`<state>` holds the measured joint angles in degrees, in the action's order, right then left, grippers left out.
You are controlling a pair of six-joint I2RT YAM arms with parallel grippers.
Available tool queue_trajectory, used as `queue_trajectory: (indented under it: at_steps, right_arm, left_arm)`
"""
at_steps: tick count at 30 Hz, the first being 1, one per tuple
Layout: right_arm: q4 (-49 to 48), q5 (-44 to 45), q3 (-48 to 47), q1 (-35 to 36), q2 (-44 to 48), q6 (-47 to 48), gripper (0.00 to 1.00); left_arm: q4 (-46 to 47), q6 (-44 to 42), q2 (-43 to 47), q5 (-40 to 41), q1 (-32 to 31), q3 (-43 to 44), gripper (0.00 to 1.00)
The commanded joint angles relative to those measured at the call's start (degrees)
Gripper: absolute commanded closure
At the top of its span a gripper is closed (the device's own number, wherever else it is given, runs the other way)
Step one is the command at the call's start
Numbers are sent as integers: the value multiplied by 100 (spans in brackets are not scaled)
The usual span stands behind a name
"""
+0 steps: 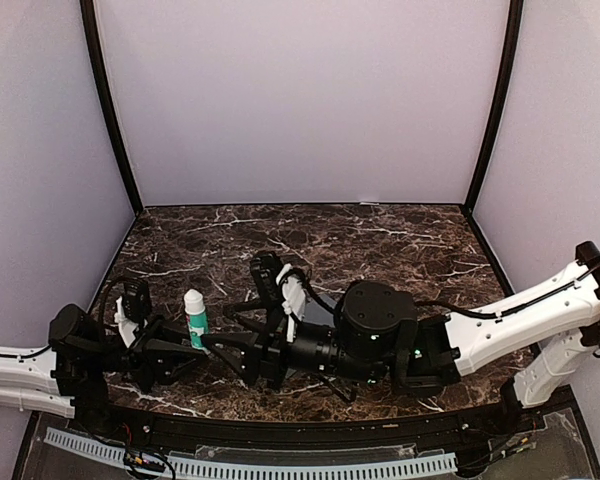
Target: Place the letter into the envelope and seal it
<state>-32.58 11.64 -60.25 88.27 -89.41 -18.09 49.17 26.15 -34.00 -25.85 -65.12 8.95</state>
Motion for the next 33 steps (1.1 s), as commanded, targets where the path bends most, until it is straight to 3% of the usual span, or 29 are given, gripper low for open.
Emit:
queue_trajectory:
  at_steps: [1, 5, 15, 18, 24, 28, 33]
  right_arm:
    - [198, 852, -527, 104, -253, -203, 38]
    - [393, 1114, -978, 126, -583, -323, 40]
    - [736, 1605, -1476, 126, -991, -668, 57]
    - [785, 1609, -1522, 121, -1009, -687, 67]
    - [783, 1530, -1349, 116, -887, -645, 97]
    - [469, 975, -835, 41, -567, -454, 100]
    - [-295, -909, -283, -237, -265, -152, 100]
  left_arm:
    - [-534, -292, 181, 1184, 0, 37, 98]
    - [-666, -321, 217, 1427, 0, 68, 98]
    - [-750, -339, 257, 1589, -2, 72, 98]
    - [-742, -345, 238, 1575, 0, 78, 98]
    - [-715, -333, 246, 1447, -1, 89, 99]
    - [-504, -157, 265, 922, 0, 102, 99]
    - [126, 206, 122, -401, 0, 97, 99]
